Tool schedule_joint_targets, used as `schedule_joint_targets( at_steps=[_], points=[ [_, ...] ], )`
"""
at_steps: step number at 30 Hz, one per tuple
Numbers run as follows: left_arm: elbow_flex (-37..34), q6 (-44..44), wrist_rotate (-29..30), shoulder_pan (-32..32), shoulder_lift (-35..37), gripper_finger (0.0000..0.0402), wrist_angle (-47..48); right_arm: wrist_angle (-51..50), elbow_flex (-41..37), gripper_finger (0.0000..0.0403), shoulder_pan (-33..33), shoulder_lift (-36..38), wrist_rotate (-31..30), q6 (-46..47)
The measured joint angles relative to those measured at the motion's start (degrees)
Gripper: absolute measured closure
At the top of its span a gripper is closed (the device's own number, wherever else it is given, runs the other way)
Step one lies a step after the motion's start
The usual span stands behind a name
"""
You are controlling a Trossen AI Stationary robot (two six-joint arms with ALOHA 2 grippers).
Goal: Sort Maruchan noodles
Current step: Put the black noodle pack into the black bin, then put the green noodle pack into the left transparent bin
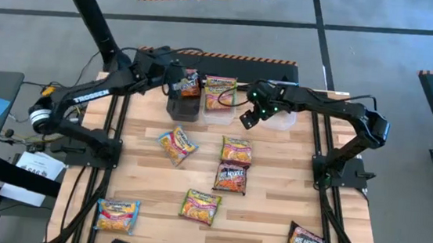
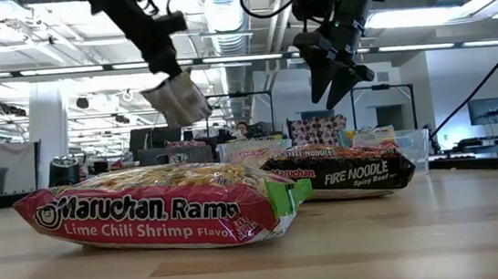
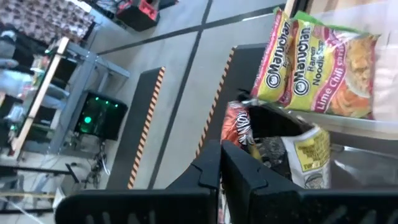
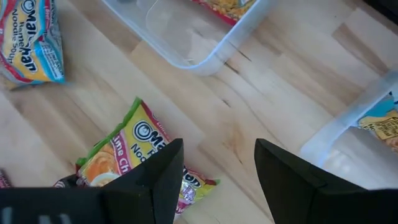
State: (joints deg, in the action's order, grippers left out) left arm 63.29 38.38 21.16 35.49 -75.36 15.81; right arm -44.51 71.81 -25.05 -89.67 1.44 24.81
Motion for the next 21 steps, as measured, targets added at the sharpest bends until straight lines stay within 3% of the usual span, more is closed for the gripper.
schedule_joint_targets(
  at_steps=[7,15,21],
  points=[
    [0.00,5.49,-0.33,1.80,-7.51,0.0401,-8.13,0.00,0.00,0.0181,-1.36,0.00,0.10,-0.02],
    [0.00,8.35,-3.00,2.53,-14.30,0.0401,-7.95,-0.13,0.00,0.0181,-1.37,0.00,0.10,-2.84],
    [0.00,5.30,-2.63,2.57,-16.74,0.0401,-7.66,-0.11,0.00,0.0181,-1.37,0.00,0.10,-2.86]
  ],
)
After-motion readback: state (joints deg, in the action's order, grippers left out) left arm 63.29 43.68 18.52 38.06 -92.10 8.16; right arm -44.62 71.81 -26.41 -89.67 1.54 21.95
